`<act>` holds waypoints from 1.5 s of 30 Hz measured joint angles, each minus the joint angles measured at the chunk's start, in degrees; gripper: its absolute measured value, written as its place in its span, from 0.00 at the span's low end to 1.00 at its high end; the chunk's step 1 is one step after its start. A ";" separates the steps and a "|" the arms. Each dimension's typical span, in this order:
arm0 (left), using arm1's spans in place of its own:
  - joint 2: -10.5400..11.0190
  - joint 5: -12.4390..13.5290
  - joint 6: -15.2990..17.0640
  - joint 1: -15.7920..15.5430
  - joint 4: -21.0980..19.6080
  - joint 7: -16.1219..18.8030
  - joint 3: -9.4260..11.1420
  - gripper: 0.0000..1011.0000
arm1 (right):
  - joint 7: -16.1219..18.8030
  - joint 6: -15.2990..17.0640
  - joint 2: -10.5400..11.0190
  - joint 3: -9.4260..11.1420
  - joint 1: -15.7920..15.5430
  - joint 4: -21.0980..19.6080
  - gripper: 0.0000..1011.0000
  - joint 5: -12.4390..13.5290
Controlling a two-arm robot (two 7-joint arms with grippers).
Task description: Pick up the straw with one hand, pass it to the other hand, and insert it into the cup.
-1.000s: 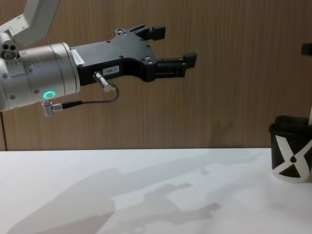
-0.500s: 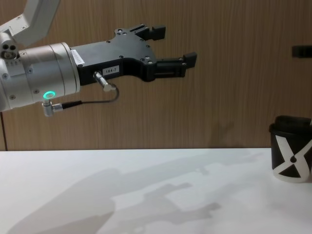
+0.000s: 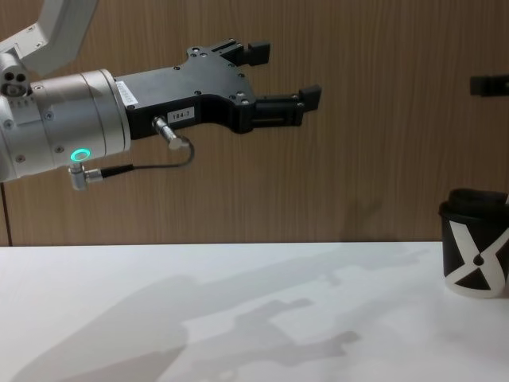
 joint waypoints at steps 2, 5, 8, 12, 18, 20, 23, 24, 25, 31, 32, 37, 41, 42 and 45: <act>0.00 0.00 0.00 0.00 0.00 0.00 0.00 0.99 | 0.00 0.00 0.00 0.00 0.00 0.00 0.99 0.00; 0.00 0.00 0.00 0.00 0.00 0.00 0.00 0.99 | 0.00 0.00 0.00 0.00 0.00 0.00 0.99 0.00; 0.00 0.00 0.00 0.00 0.00 0.00 0.00 0.99 | 0.00 0.00 0.00 0.00 0.00 0.00 0.99 0.00; 0.00 0.00 0.00 0.00 0.00 0.00 0.00 0.99 | 0.00 0.00 0.00 0.01 -0.01 0.00 0.99 0.00; -0.06 -0.08 -0.06 -0.06 0.12 0.04 0.09 0.99 | -0.01 -0.26 -0.09 0.13 -0.12 -0.13 0.99 -0.04; -0.20 -0.16 -0.24 -0.14 0.22 0.10 0.12 0.99 | -0.03 -0.58 -0.12 0.25 -0.24 -0.26 0.99 -0.12; -0.51 -0.24 -0.40 -0.25 0.44 0.37 0.12 0.99 | -0.17 -1.40 -0.17 0.49 -0.61 -0.69 0.99 -0.38; -0.60 -0.25 -0.42 -0.30 0.50 0.45 0.12 0.99 | -0.27 -1.62 -0.17 0.56 -0.73 -0.83 0.99 -0.48; -0.69 -0.24 -0.44 -0.34 0.56 0.59 0.12 0.99 | -0.38 -2.08 -0.19 0.77 -1.09 -1.27 0.99 -0.61; -1.70 -0.14 -0.51 -0.71 1.13 1.81 -0.15 0.99 | -1.03 -4.17 -0.16 1.63 -2.71 -3.22 0.99 -1.23; -2.06 -0.09 -0.53 -0.84 1.32 2.16 -0.28 0.99 | -1.27 -4.85 -0.13 1.95 -3.35 -4.00 0.99 -1.47; -3.33 0.16 -0.59 -1.35 2.09 3.69 -0.79 0.99 | -2.24 -7.00 0.00 2.80 -5.67 -6.60 0.99 -2.47; -4.32 0.47 -0.61 -1.83 2.85 4.81 -1.19 0.99 | -2.89 -8.47 0.19 3.30 -7.53 -8.59 0.99 -3.42; -4.51 0.55 -0.62 -1.95 3.03 5.08 -1.26 0.99 | -3.09 -9.01 0.27 3.42 -8.25 -9.21 0.99 -3.81; -5.18 0.81 -0.63 -2.49 3.79 5.80 -1.56 0.99 | -3.30 -9.82 0.43 3.52 -9.38 -10.20 0.99 -4.40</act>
